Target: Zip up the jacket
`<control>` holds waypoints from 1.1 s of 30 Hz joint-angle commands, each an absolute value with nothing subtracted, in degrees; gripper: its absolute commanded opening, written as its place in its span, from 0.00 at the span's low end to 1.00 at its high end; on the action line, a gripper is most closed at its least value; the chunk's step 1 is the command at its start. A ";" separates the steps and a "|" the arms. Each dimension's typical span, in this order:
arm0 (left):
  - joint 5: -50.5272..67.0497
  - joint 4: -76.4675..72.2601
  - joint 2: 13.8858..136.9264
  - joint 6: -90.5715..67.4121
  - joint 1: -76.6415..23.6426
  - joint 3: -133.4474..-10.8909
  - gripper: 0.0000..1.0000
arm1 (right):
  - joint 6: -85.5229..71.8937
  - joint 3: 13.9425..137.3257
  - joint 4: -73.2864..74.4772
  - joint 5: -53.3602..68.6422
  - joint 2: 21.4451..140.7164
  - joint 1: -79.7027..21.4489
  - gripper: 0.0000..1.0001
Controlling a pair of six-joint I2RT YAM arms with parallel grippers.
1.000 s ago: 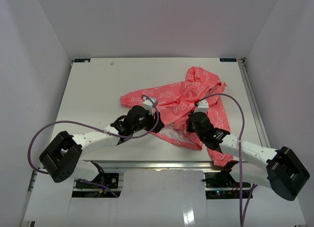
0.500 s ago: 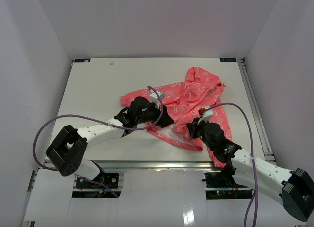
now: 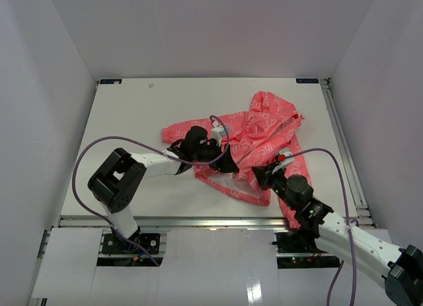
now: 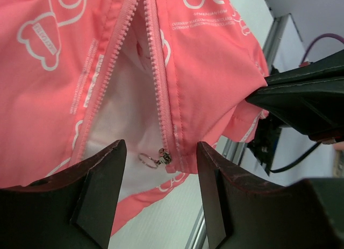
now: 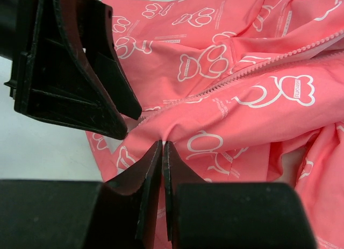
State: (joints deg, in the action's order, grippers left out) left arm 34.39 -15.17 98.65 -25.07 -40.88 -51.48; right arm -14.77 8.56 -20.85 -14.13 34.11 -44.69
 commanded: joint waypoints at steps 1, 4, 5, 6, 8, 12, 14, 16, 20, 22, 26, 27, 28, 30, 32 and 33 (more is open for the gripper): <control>47.06 -22.35 99.90 -28.36 -40.09 -52.57 0.64 | -14.15 8.79 -24.45 -12.60 33.97 -44.65 0.11; 49.10 -24.59 100.02 -29.28 -40.17 -52.07 0.64 | -14.33 8.90 -24.32 -12.28 34.01 -44.65 0.12; 49.84 -25.52 100.05 -29.65 -40.17 -51.91 0.63 | -14.36 8.96 -24.26 -12.23 34.03 -44.65 0.13; 51.08 -26.56 100.15 -30.06 -40.17 -51.81 0.62 | -14.46 8.96 -24.26 -12.28 34.08 -44.65 0.14; 53.10 -28.45 100.37 -31.73 -40.17 -51.41 0.60 | -14.64 9.01 -23.77 -12.94 34.06 -44.69 0.16; 54.78 -30.43 100.37 -32.58 -40.17 -50.72 0.56 | -15.05 9.46 -22.80 -14.03 34.65 -44.65 0.20; 55.25 -29.90 100.34 -32.24 -40.17 -50.61 0.55 | -15.08 9.56 -22.73 -13.74 34.89 -44.65 0.19; 52.65 -26.86 100.11 -30.61 -40.04 -51.01 0.56 | -15.07 9.71 -22.72 -12.89 34.89 -44.69 0.15; 47.16 -22.57 99.68 -29.59 -38.22 -51.41 0.58 | -16.52 10.84 -20.33 -15.28 35.73 -44.65 0.15; 43.86 -21.42 98.73 -30.14 -36.95 -50.89 0.58 | -18.36 11.83 -19.40 -17.66 37.20 -44.65 0.33; 29.31 -11.20 93.27 -28.82 -36.04 -51.39 0.58 | -22.18 16.49 -14.65 -21.77 42.79 -45.30 0.48; 24.91 -9.14 91.63 -28.93 -36.00 -51.34 0.58 | -23.11 17.83 -13.72 -22.65 44.11 -45.70 0.49; 20.51 -7.24 89.97 -29.24 -35.92 -51.15 0.59 | -24.01 19.13 -13.22 -23.49 45.41 -46.34 0.49; 14.34 -5.34 84.70 -29.79 -35.73 -50.16 0.62 | -25.94 21.49 -11.54 -26.20 47.69 -48.45 0.49; 9.54 -4.87 80.71 -30.25 -35.63 -48.13 0.65 | -27.28 23.59 -10.32 -28.92 49.98 -50.73 0.49; 7.79 -4.83 78.71 -30.39 -35.58 -47.10 0.66 | -27.55 24.57 -9.82 -30.32 50.99 -52.18 0.49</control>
State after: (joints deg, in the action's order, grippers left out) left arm 22.67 -8.63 89.28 -30.27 -35.73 -49.99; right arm -23.37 18.87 -12.45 -22.51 47.86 -47.77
